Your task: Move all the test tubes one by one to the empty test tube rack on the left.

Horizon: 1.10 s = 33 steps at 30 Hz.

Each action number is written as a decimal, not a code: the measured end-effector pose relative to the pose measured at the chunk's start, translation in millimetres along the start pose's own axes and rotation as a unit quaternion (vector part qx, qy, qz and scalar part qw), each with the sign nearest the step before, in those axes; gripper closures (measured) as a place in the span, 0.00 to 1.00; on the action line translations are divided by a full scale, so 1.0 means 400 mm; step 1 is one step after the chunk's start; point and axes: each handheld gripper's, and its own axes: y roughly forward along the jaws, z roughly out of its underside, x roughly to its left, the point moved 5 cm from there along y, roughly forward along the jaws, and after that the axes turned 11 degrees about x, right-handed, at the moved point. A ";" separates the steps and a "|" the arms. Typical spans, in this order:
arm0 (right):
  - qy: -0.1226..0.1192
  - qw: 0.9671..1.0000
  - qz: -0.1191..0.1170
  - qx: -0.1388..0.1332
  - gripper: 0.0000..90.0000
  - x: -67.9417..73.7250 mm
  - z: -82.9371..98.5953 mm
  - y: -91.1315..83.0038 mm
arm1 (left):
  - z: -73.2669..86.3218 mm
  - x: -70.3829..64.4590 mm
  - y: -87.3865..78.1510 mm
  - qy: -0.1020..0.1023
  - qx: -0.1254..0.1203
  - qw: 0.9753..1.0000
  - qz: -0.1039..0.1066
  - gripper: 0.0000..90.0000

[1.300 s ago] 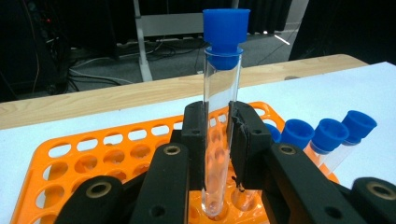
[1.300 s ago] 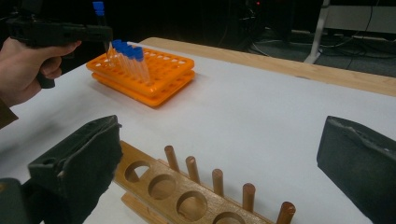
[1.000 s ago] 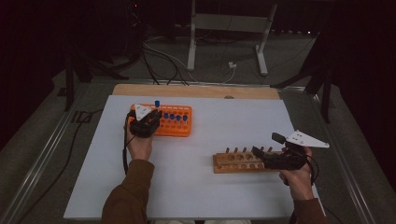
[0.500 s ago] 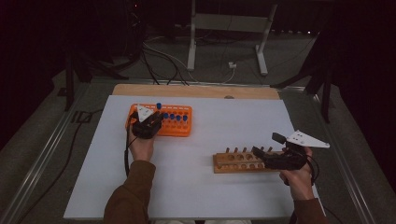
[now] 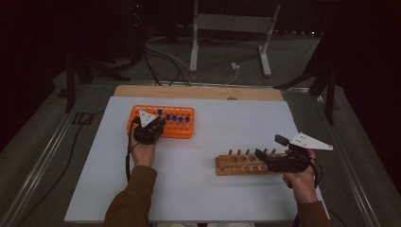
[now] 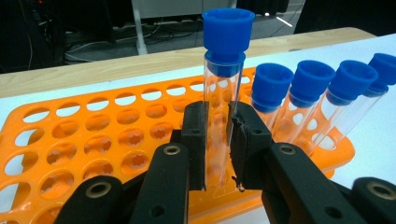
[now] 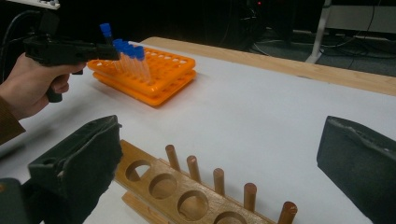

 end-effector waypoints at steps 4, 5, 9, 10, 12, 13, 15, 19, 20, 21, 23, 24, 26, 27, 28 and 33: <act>-0.001 1.000 -0.001 0.000 0.00 0.001 0.000 0.001 | 0.010 -0.003 0.006 0.007 0.011 1.000 -0.004 0.87; 0.000 1.000 -0.001 0.000 0.00 0.001 0.001 0.001 | 0.014 -0.004 0.007 0.007 0.015 1.000 -0.004 0.87; 0.000 1.000 -0.002 0.000 0.00 0.001 0.001 0.001 | 0.020 -0.005 0.009 0.008 0.021 1.000 -0.005 0.87; -0.001 1.000 -0.002 0.000 0.00 0.001 0.002 0.001 | 0.021 -0.006 0.009 0.009 0.024 1.000 -0.007 0.87; -0.001 1.000 -0.003 0.001 0.00 0.002 0.002 0.002 | 0.023 -0.008 0.010 0.015 0.027 0.999 -0.010 0.88; -0.001 1.000 -0.003 0.001 0.00 0.003 0.002 0.003 | 0.024 -0.008 0.010 0.016 0.028 0.999 -0.011 0.88; -0.002 1.000 -0.003 0.002 0.00 0.004 0.003 0.005 | 0.025 -0.008 0.010 0.016 0.030 0.999 -0.011 0.88; -0.002 1.000 -0.003 0.002 0.00 0.005 0.004 0.005 | 0.029 -0.010 0.012 0.020 0.034 0.999 -0.015 0.88; -0.002 1.000 -0.003 0.002 0.00 0.005 0.004 0.005 | 0.030 -0.010 0.012 0.021 0.034 0.999 -0.015 0.88; -0.001 1.000 -0.003 0.002 0.00 0.005 0.004 0.005 | 0.030 -0.010 0.012 0.021 0.034 0.999 -0.015 0.88; -0.001 1.000 -0.004 0.002 0.00 0.004 0.005 0.005 | 0.031 -0.010 0.012 0.022 0.035 0.999 -0.015 0.88; -0.001 1.000 -0.004 0.002 0.00 0.004 0.005 0.005 | 0.032 -0.010 0.012 0.023 0.036 0.999 -0.016 0.88; -0.001 1.000 -0.004 0.002 0.00 0.004 0.004 0.005 | 0.033 -0.011 0.012 0.024 0.036 0.999 -0.016 0.88; -0.001 1.000 -0.004 0.002 0.00 0.005 0.005 0.004 | 0.033 -0.011 0.013 0.024 0.037 0.999 -0.016 0.88; -0.001 1.000 -0.003 0.002 0.00 0.005 0.005 0.004 | 0.034 -0.011 0.013 0.025 0.038 0.999 -0.017 0.88; -0.002 1.000 -0.004 0.002 0.00 0.005 0.005 0.004 | 0.034 -0.012 0.015 0.026 0.040 0.999 -0.018 0.88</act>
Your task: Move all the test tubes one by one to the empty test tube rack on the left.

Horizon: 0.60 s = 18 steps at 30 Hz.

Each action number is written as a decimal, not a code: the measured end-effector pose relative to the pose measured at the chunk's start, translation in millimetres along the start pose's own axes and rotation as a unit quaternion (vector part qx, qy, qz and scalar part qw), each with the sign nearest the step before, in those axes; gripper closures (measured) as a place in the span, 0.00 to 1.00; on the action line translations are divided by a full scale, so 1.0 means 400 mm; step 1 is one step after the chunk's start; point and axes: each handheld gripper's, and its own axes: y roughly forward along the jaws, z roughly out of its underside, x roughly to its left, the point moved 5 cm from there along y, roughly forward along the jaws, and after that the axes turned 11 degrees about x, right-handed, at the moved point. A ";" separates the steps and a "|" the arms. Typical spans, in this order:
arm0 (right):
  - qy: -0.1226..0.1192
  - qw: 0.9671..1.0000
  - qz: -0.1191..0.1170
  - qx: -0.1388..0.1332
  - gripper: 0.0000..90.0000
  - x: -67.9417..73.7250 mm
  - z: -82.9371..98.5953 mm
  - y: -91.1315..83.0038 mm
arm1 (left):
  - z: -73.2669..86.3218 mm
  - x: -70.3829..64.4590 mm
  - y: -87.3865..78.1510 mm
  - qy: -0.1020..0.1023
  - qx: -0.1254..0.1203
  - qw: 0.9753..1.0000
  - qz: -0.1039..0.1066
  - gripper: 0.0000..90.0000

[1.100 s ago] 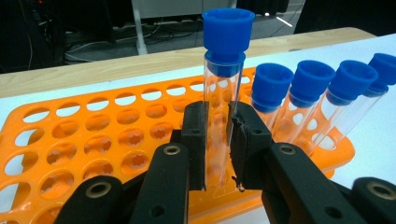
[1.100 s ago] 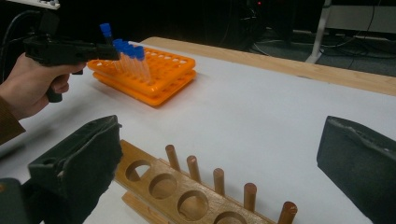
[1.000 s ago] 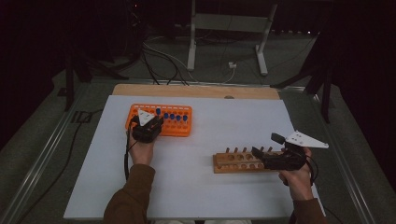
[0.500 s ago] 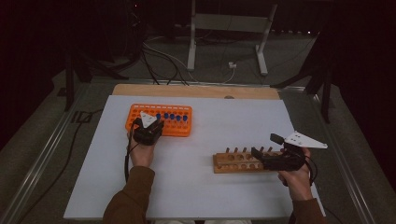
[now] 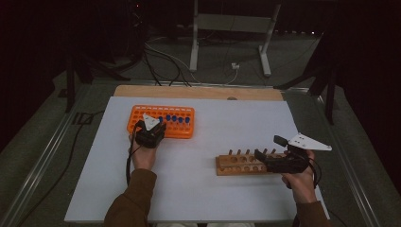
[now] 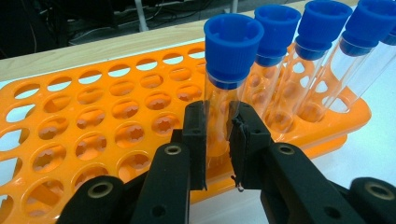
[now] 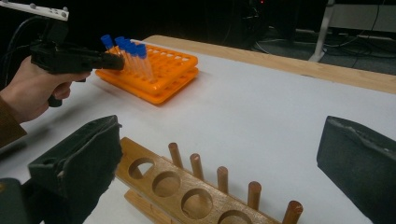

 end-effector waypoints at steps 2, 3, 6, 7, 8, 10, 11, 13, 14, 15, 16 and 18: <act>0.000 1.000 0.000 0.000 0.00 0.000 0.000 0.000 | 0.000 0.000 0.002 0.001 0.001 1.000 -0.001 0.88; 0.000 1.000 0.000 0.000 0.00 -0.001 0.001 0.000 | 0.000 0.000 0.003 0.002 0.002 1.000 -0.001 0.88; 0.000 1.000 0.000 0.000 0.00 -0.002 0.001 0.001 | 0.001 0.000 0.006 0.003 0.005 1.000 -0.002 0.88; 0.000 1.000 0.000 0.000 0.00 -0.002 0.001 0.001 | 0.002 0.000 0.008 0.003 0.006 1.000 -0.002 0.88; 0.000 1.000 0.000 0.000 0.00 -0.002 0.001 0.001 | 0.003 0.000 0.009 0.003 0.007 1.000 -0.002 0.88; -0.001 1.000 0.000 0.001 0.00 -0.002 0.002 0.002 | 0.003 -0.001 0.010 0.004 0.007 1.000 -0.002 0.88; -0.001 1.000 0.000 0.001 0.00 -0.002 0.002 0.002 | 0.003 -0.001 0.010 0.004 0.007 1.000 -0.002 0.88; 0.000 1.000 -0.001 0.001 0.00 -0.001 0.002 0.003 | 0.003 0.000 0.011 0.004 0.007 1.000 0.000 0.88; 0.000 1.000 -0.001 0.002 0.00 -0.001 0.002 0.003 | 0.003 0.001 0.011 0.003 0.007 1.000 0.001 0.88; 0.000 1.000 -0.001 0.002 0.00 -0.001 0.002 0.003 | 0.002 0.001 0.012 0.002 0.007 1.000 0.002 0.88; 0.000 1.000 -0.001 0.002 0.00 0.000 0.003 0.004 | 0.002 0.002 0.013 0.001 0.008 1.000 0.004 0.88; -0.001 1.000 -0.001 0.002 0.00 0.001 0.003 0.004 | 0.001 0.005 0.015 -0.003 0.009 1.000 0.007 0.88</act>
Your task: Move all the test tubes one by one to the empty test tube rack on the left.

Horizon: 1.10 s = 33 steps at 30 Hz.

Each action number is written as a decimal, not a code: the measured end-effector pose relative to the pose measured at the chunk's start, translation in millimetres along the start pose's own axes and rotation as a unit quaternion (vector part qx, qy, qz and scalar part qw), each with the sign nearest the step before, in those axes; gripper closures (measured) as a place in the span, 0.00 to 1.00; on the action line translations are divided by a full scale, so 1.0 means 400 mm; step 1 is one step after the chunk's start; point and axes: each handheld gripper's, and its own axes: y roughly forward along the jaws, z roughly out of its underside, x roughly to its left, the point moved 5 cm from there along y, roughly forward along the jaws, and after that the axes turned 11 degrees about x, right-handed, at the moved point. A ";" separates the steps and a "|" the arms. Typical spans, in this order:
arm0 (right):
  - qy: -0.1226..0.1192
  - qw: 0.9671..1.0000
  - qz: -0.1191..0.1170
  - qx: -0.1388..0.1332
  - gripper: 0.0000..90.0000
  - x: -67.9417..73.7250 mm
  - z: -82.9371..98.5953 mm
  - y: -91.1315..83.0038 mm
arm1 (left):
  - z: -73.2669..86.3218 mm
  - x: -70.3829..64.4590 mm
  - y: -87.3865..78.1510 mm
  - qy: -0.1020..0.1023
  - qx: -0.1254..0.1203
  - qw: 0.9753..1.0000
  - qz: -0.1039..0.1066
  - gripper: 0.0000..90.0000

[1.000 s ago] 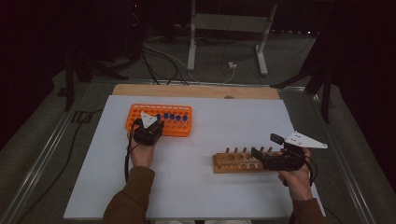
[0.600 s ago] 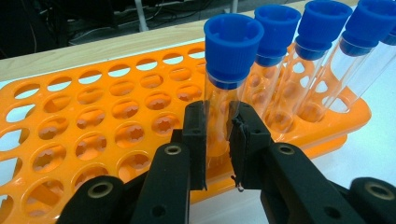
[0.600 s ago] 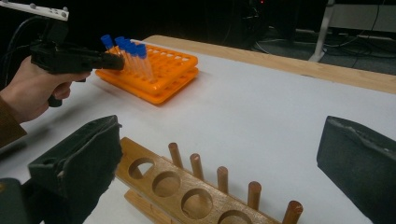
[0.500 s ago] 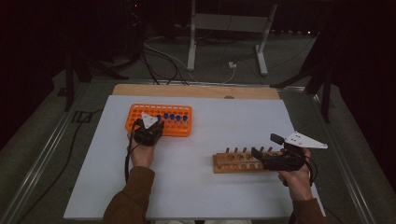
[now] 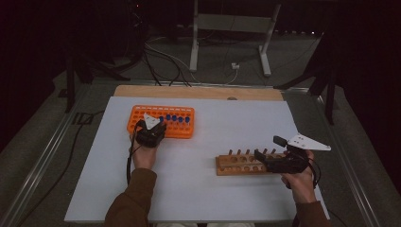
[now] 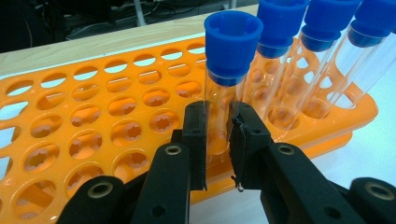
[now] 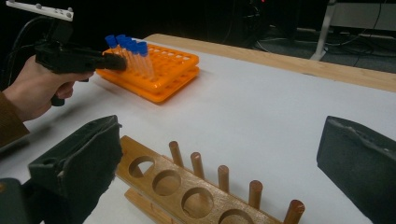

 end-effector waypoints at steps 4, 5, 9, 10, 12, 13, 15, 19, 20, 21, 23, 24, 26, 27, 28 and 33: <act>0.000 1.000 -0.001 0.000 0.00 0.000 0.000 0.000 | -0.001 0.001 0.002 -0.002 0.000 1.000 0.003 0.88; 0.000 1.000 -0.001 0.000 0.00 0.000 0.000 0.000 | -0.001 0.002 0.002 -0.002 0.000 1.000 0.003 0.88; 0.000 1.000 -0.001 -0.001 0.00 0.000 0.000 -0.001 | -0.002 0.002 0.002 -0.003 0.001 1.000 0.003 0.88; 0.000 1.000 -0.001 -0.001 0.00 0.000 0.000 -0.001 | -0.002 0.002 0.002 -0.003 0.002 1.000 0.003 0.87; 0.000 1.000 0.000 -0.001 0.00 -0.001 0.000 -0.002 | -0.003 0.004 0.001 -0.008 0.002 1.000 0.008 0.87; 0.000 1.000 0.000 -0.003 0.00 -0.001 -0.001 -0.002 | -0.003 0.006 0.001 -0.011 0.002 1.000 0.010 0.86; 0.000 1.000 -0.001 -0.004 0.00 -0.002 -0.001 -0.003 | -0.003 0.009 0.000 -0.015 0.002 1.000 0.013 0.81; -0.001 1.000 0.000 -0.004 0.00 -0.003 0.000 -0.003 | 0.001 0.013 -0.007 -0.016 0.003 1.000 0.012 0.73; -0.002 1.000 -0.001 -0.005 0.00 -0.002 0.000 -0.004 | 0.002 0.015 -0.009 -0.018 0.002 1.000 0.013 0.70; -0.002 1.000 -0.001 -0.006 0.00 -0.002 -0.001 -0.004 | 0.003 0.017 -0.013 -0.022 0.001 1.000 0.014 0.67; -0.001 1.000 0.000 -0.006 0.00 -0.002 0.000 -0.005 | 0.003 0.022 -0.023 -0.029 -0.007 0.999 0.023 0.60; 0.000 1.000 0.000 -0.007 0.00 -0.003 0.000 -0.006 | 0.003 0.026 -0.030 -0.034 -0.012 0.999 0.032 0.56; 0.000 1.000 0.000 -0.009 0.00 -0.005 0.001 -0.007 | 0.001 0.033 -0.046 -0.041 -0.022 0.998 0.040 0.50; 0.000 1.000 -0.002 -0.011 0.00 -0.006 0.001 -0.008 | -0.002 0.036 -0.056 -0.045 -0.027 0.998 0.043 0.45; 0.000 1.000 -0.002 -0.012 0.00 -0.006 0.002 -0.008 | -0.004 0.039 -0.066 -0.048 -0.032 0.997 0.047 0.40; -0.002 1.000 -0.005 -0.020 0.00 -0.006 0.003 -0.008 | -0.012 0.048 -0.127 -0.051 -0.050 0.996 0.057 0.21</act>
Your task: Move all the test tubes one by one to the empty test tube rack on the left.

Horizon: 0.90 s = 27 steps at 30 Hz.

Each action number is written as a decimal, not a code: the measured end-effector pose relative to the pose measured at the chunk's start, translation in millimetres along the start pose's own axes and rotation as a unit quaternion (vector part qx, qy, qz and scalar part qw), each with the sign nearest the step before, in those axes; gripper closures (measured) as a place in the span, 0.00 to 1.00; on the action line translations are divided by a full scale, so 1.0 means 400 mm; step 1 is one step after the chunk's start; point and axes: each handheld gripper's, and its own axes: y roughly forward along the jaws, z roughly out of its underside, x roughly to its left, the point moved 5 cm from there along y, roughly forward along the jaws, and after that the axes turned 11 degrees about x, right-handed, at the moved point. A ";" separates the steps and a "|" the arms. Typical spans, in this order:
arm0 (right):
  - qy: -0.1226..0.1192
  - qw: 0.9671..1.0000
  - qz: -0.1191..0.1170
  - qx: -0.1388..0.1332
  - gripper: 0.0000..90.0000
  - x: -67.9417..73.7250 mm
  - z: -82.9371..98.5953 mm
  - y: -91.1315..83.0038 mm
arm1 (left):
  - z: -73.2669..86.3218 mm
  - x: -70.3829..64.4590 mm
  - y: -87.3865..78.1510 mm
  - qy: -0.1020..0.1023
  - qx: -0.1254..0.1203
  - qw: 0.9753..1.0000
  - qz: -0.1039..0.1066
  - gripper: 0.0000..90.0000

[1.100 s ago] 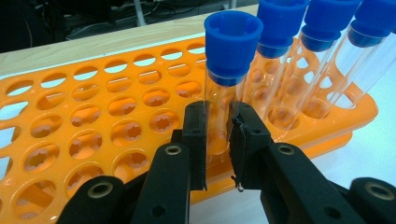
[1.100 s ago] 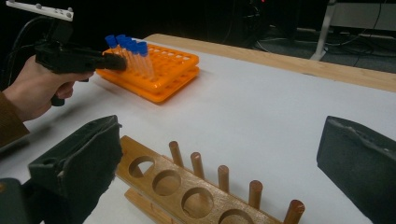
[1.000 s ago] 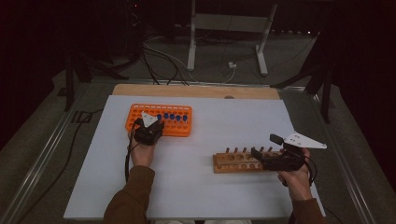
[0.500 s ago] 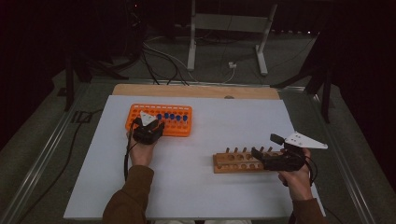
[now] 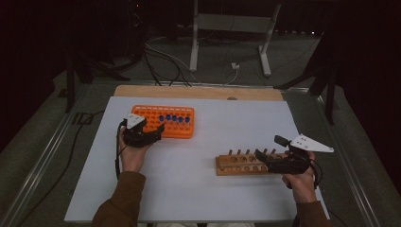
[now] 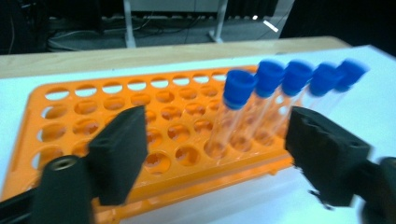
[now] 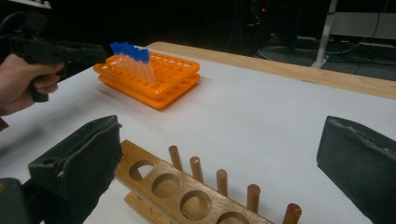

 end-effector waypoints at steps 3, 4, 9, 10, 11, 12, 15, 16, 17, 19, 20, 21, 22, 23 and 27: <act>0.000 1.000 -0.002 -0.003 0.00 0.002 0.002 0.002 | -0.005 -0.009 -0.041 0.004 -0.013 1.000 0.015 0.15; -0.001 1.000 -0.002 -0.004 0.00 0.003 0.002 0.002 | -0.006 -0.012 -0.056 0.005 -0.019 1.000 0.020 0.11; -0.004 1.000 -0.007 -0.015 0.00 0.006 0.006 0.001 | -0.004 -0.036 -0.122 0.030 -0.035 0.998 0.031 0.01; -0.005 1.000 -0.009 -0.016 0.00 0.007 0.008 0.001 | -0.002 -0.041 -0.136 0.036 -0.042 0.998 0.032 0.01; -0.005 1.000 -0.009 -0.016 0.00 0.008 0.010 0.002 | 0.000 -0.045 -0.148 0.040 -0.047 0.997 0.035 0.01; -0.005 1.000 -0.010 -0.015 0.00 0.009 0.012 0.004 | 0.003 -0.050 -0.160 0.044 -0.051 0.997 0.039 0.01; -0.007 1.000 -0.013 -0.015 0.00 0.014 0.018 0.010 | 0.020 -0.065 -0.191 0.062 -0.060 0.995 0.041 0.01; -0.009 1.000 -0.012 -0.015 0.00 0.016 0.019 0.012 | 0.027 -0.069 -0.203 0.065 -0.069 0.995 0.039 0.01; -0.010 1.000 -0.012 -0.017 0.00 0.017 0.020 0.014 | 0.036 -0.071 -0.214 0.070 -0.075 0.994 0.034 0.01; -0.013 1.000 -0.014 -0.020 0.00 0.020 0.020 0.015 | 0.054 -0.074 -0.233 0.080 -0.078 0.993 0.025 0.01; -0.013 1.000 -0.014 -0.021 0.00 0.021 0.020 0.015 | 0.063 -0.074 -0.242 0.081 -0.081 0.993 0.022 0.01; -0.013 1.000 -0.014 -0.022 0.00 0.023 0.021 0.015 | 0.071 -0.073 -0.252 0.084 -0.084 0.993 0.019 0.01; -0.014 1.000 -0.014 -0.023 0.00 0.023 0.022 0.015 | 0.079 -0.072 -0.261 0.082 -0.088 0.993 0.020 0.01; -0.013 1.000 -0.015 -0.024 0.00 0.023 0.023 0.016 | 0.086 -0.071 -0.270 0.081 -0.094 0.992 0.018 0.01; -0.010 0.999 -0.014 -0.028 0.00 0.021 0.029 0.012 | 0.117 -0.063 -0.293 0.073 -0.104 0.992 0.009 0.01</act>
